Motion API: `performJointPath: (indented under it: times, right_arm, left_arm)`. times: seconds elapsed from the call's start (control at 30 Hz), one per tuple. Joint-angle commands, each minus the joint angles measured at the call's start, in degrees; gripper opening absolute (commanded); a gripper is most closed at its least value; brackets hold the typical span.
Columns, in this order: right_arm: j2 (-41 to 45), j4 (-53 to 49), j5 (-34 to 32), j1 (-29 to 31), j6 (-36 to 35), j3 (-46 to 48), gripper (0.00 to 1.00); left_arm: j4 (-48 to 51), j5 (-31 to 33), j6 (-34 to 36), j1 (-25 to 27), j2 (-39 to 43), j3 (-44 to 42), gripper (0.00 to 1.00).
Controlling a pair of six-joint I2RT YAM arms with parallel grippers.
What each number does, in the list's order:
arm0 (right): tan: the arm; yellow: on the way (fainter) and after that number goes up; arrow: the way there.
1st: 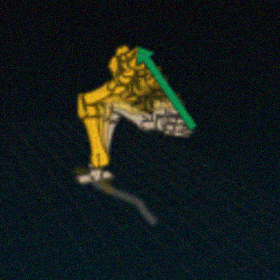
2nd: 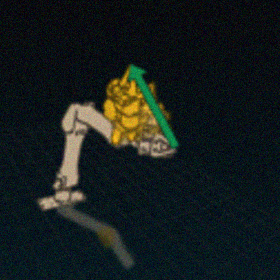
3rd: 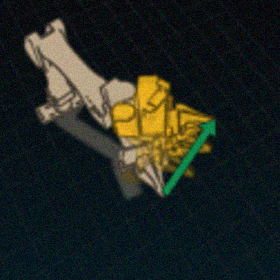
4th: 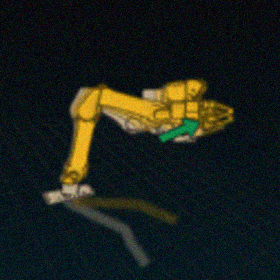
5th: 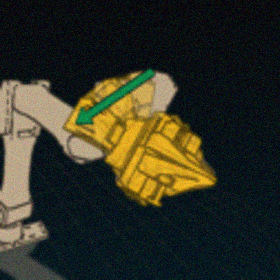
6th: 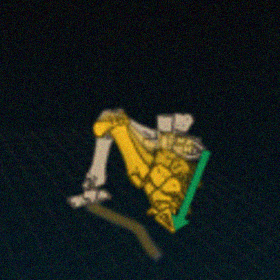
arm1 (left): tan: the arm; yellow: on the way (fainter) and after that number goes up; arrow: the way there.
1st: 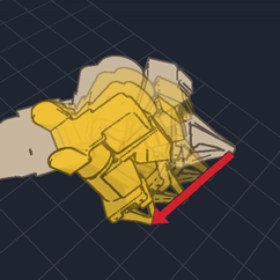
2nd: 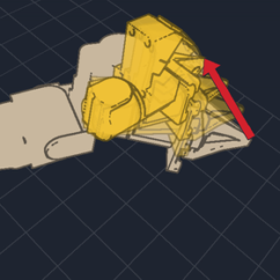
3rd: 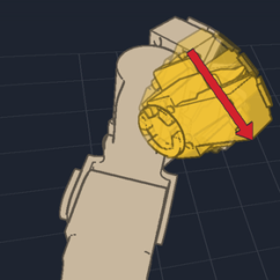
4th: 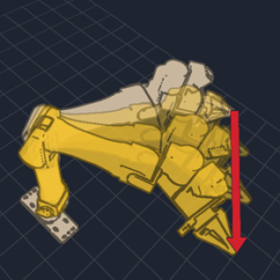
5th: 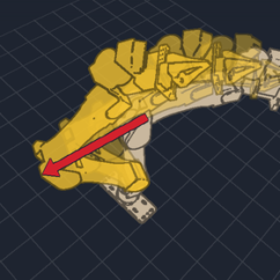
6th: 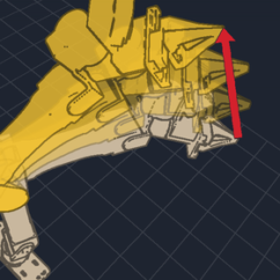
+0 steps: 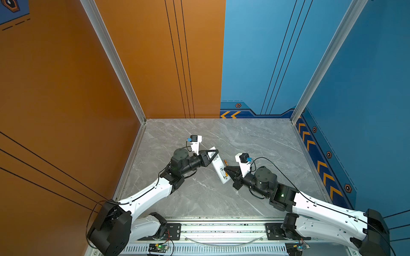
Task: Load the batteries into the remote control
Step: 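Lower the orange battery into the remote's battery slot with the right gripper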
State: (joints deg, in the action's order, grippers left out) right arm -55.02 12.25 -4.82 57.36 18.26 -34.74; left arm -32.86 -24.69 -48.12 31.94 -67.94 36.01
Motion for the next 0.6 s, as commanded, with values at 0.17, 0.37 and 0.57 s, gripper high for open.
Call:
performJointPath:
  times: [0.17,0.37,0.57]
  right_arm:
    - [-1.1,2.9,-1.9,0.8,-2.1,0.4,0.0]
    - [-1.8,3.7,-2.4,1.2,-2.7,0.5,0.0]
    - [-2.0,3.6,-2.8,1.3,-3.1,0.6,0.0]
  left_arm:
    - [-2.1,-1.0,-1.4,0.9,1.8,0.4,0.0]
    - [-2.1,-0.9,-1.8,1.2,2.5,0.6,0.0]
    - [-2.1,-0.8,-2.1,1.5,3.3,0.8,0.0]
